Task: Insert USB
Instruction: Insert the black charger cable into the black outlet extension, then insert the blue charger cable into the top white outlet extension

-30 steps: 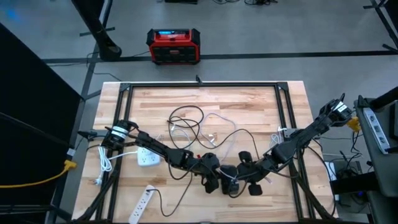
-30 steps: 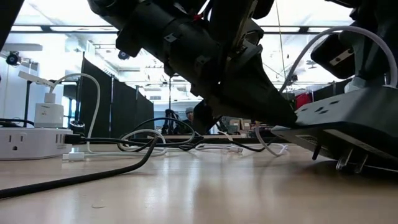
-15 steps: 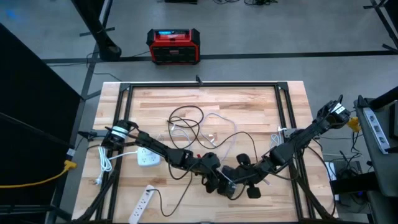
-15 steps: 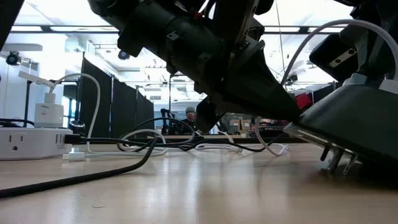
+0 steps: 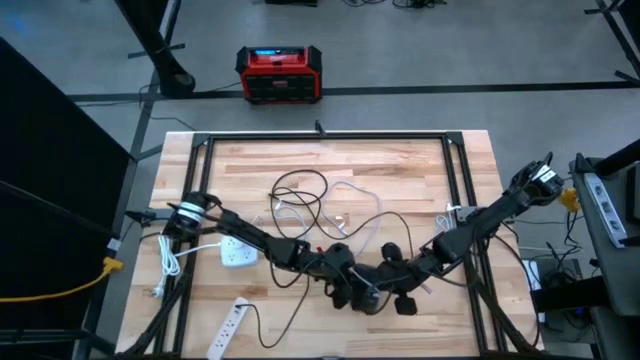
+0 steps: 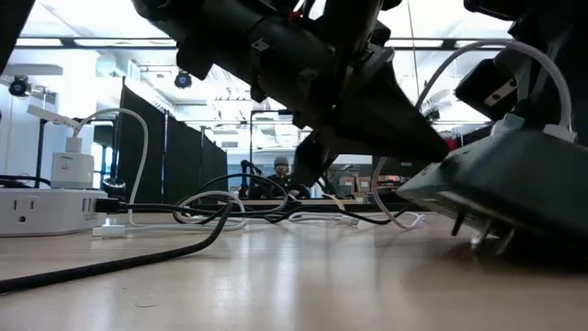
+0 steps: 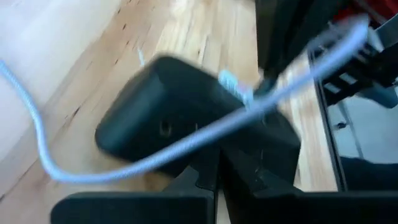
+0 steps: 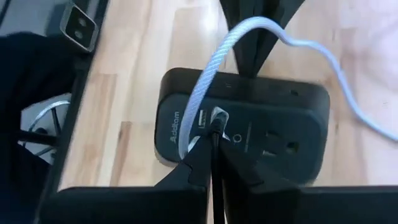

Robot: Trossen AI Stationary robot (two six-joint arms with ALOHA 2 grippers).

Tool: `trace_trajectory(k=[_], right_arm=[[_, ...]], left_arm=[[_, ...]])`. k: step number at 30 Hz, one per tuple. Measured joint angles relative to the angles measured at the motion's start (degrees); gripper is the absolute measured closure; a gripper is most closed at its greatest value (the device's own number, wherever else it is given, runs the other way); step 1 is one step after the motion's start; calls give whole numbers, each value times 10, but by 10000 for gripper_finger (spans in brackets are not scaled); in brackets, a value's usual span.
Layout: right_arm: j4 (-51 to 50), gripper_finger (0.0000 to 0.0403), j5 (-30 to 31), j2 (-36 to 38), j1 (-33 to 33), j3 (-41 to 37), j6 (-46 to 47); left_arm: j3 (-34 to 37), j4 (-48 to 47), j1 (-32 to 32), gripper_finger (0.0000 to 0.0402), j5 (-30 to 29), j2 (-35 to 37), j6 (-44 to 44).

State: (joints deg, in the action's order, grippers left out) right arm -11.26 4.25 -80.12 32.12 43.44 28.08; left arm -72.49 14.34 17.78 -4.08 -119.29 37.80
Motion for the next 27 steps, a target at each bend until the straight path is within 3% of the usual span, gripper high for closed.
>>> trace_trajectory(k=[5, 13, 17, 22, 27], right_arm=[[-51, 374, 5, 57, -3, 0, 10], [-134, 272, 2, 148, -9, 4, 35], [-301, 243, 10, 177, -12, 59, 85], [-584, 245, 62, 162, -12, 147, 195], [-711, 261, 93, 137, -33, 137, 282]], left_arm=[[0, -63, 2, 402, -23, 17, -12], [0, -124, 10, 402, -39, 23, -20], [0, -129, 14, 402, -40, 23, -28], [0, -145, 16, 402, -46, 24, -30], [0, -180, 18, 402, -74, 26, -30]])
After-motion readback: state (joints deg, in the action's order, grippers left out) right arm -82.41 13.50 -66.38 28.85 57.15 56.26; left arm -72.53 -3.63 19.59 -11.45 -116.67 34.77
